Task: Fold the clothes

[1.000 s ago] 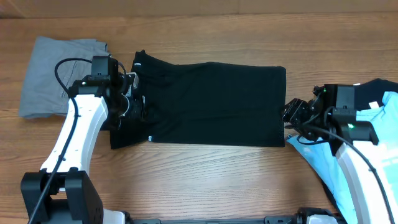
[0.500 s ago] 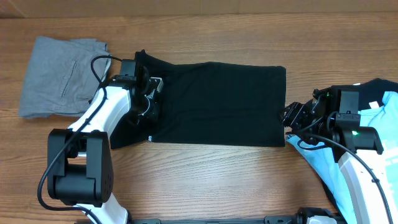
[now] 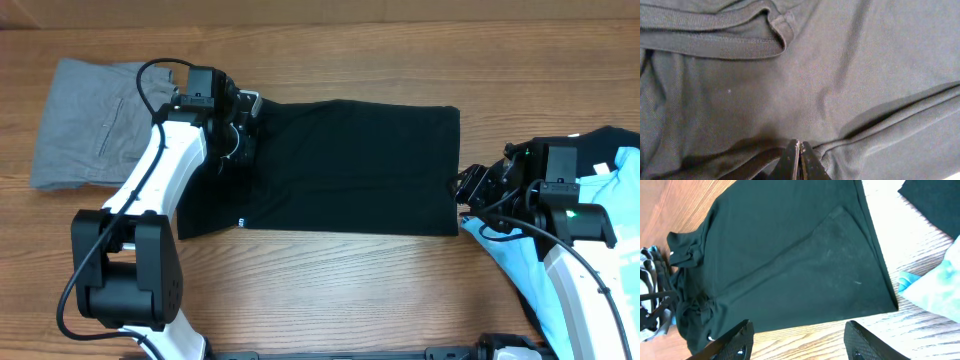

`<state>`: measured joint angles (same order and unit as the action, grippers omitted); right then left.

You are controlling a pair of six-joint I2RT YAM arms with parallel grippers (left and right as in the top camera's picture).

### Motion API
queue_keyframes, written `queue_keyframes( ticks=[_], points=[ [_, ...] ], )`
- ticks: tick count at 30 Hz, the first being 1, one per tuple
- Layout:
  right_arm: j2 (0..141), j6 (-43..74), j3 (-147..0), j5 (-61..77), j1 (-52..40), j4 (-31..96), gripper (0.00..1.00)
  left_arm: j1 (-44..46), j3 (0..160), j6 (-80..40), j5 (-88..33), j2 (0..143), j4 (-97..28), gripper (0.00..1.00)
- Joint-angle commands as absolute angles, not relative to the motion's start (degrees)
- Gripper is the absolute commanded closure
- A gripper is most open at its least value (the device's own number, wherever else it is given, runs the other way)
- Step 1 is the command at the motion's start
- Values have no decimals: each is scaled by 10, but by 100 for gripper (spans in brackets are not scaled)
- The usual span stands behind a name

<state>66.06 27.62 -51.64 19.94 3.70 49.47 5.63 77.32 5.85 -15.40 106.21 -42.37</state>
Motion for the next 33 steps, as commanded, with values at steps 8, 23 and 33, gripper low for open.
queue_keyframes(
  ticks=[8, 23, 33],
  points=[
    [678, 271, -521, 189, 39, 493, 37, 61, 750, 60, -112, 1079, -501, 63],
    [680, 271, -521, 189, 39, 496, 37, 62, 757, 47, -166, 1126, -492, 96],
    [680, 269, -521, 189, 39, 497, 37, 62, 854, 62, -161, 1129, -502, 94]
  ],
)
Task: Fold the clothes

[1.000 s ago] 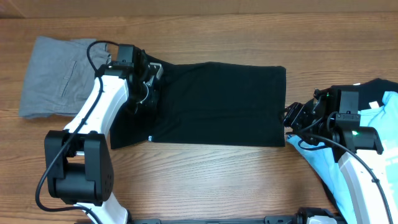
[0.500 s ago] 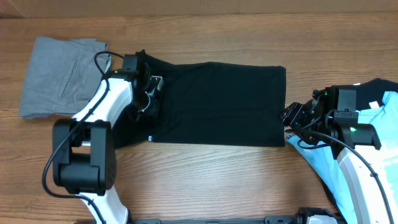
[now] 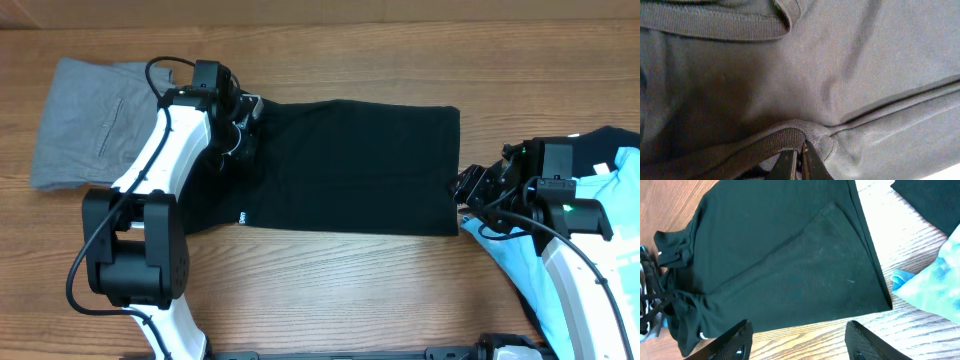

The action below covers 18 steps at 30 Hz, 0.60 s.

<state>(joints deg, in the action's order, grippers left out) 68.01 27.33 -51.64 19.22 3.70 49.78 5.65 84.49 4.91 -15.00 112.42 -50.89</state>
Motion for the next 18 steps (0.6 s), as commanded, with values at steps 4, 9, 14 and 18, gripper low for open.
queue_keyframes(
  ticks=[4, 9, 14, 18],
  points=[
    [680, 269, -521, 189, 39, 497, 37, 65, 848, 63, -160, 1133, -485, 60],
    [680, 269, -521, 189, 39, 504, 37, 48, 872, 63, -106, 1131, -564, 61],
    [680, 269, -521, 189, 39, 505, 36, -9, 926, 71, -71, 1130, -694, 69],
    [680, 269, -521, 189, 39, 505, 35, -27, 896, 92, -76, 1130, -713, 68]
  ],
)
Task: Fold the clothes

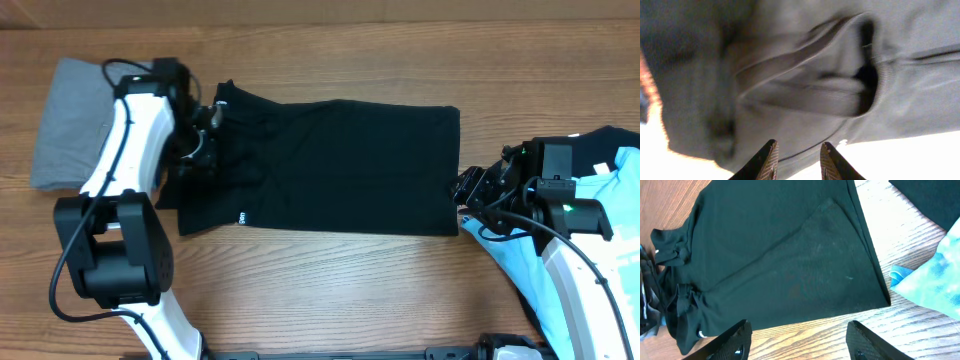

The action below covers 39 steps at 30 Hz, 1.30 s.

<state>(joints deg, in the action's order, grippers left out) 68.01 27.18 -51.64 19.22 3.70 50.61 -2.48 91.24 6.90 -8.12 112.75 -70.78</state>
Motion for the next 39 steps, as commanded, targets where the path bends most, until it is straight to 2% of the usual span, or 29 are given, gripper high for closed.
queue_keyframes(
  ticks=[1, 2, 4, 6, 8, 13, 19, 20, 24, 29, 32, 35, 39],
  points=[
    [680, 269, -521, 189, 39, 505, 34, -25, 873, 92, -75, 1130, -710, 68],
    [680, 269, -521, 189, 39, 504, 33, -23, 859, 92, -75, 1130, -702, 69],
    [680, 269, -521, 189, 39, 502, 32, -16, 819, 92, -75, 1130, -672, 83],
    [680, 269, -521, 189, 39, 500, 32, -13, 785, 84, -75, 1130, -634, 83],
    [680, 269, -521, 189, 39, 501, 32, -13, 765, 67, -75, 1130, -594, 72],
    [680, 269, -521, 189, 39, 500, 32, -12, 762, 44, -76, 1130, -510, 67],
    [680, 269, -521, 189, 39, 501, 32, -11, 766, 26, -150, 1130, -398, 51],
    [680, 269, -521, 189, 39, 503, 31, -12, 776, 13, -153, 1130, -384, 53],
    [680, 269, -521, 189, 39, 508, 32, -13, 852, 13, -153, 1130, -442, 61],
    [680, 269, -521, 185, 39, 510, 32, -14, 1012, 13, -149, 1130, -631, 61],
    [680, 269, -521, 185, 39, 511, 32, -2, 1031, 11, -155, 1130, -687, 62],
    [680, 270, -521, 185, 39, 511, 31, 24, 1000, 10, -155, 1133, -696, 69],
    [680, 270, -521, 185, 39, 511, 31, 70, 903, -5, -118, 1133, -633, 79]
  ],
)
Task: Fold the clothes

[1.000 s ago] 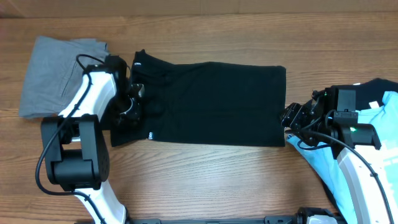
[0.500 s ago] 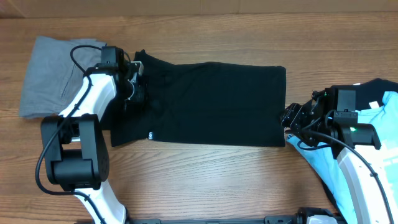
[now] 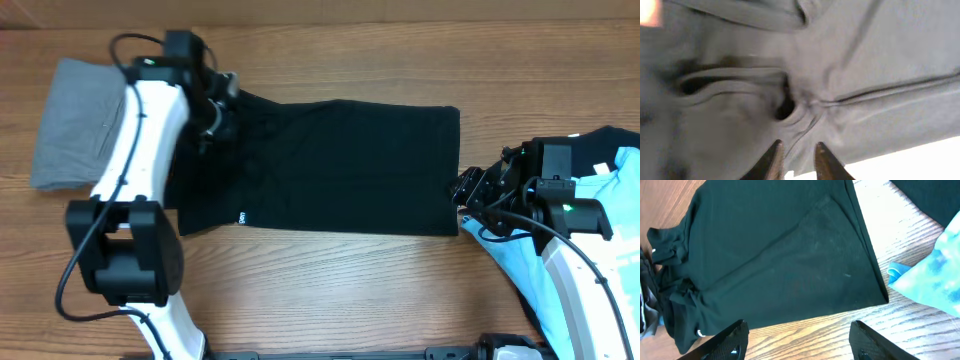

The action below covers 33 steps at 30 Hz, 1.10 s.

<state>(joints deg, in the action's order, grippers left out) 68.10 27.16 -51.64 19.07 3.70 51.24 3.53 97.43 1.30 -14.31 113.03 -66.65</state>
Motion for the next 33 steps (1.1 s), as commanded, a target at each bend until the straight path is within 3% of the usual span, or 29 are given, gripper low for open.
queue_keyframes(
  ticks=[1, 5, 8, 13, 15, 20, 21, 27, 33],
  points=[
    [680, 270, -521, 185, 39, 511, 31, 77, 876, -10, -104, 1133, -606, 79],
    [680, 270, -521, 185, 39, 511, 31, 90, 775, -34, -84, 1133, -474, 80],
    [680, 270, -521, 185, 39, 511, 31, 90, 756, -34, -95, 1133, -386, 73],
    [680, 270, -521, 185, 39, 511, 31, 91, 762, -25, -244, 1133, -316, 72],
    [680, 269, -521, 184, 39, 511, 31, 90, 785, -16, -270, 1132, -348, 72],
    [680, 234, -522, 150, 39, 507, 31, 83, 887, 29, -230, 1124, -495, 63],
    [680, 222, -527, 151, 39, 507, 31, 77, 946, 33, -203, 1123, -561, 46],
    [689, 222, -615, 182, 39, 554, 20, 58, 1118, 67, -170, 1123, -650, 25],
    [770, 222, -735, 181, 39, 597, 20, 45, 1126, 45, -123, 1136, -627, 26]
  ],
)
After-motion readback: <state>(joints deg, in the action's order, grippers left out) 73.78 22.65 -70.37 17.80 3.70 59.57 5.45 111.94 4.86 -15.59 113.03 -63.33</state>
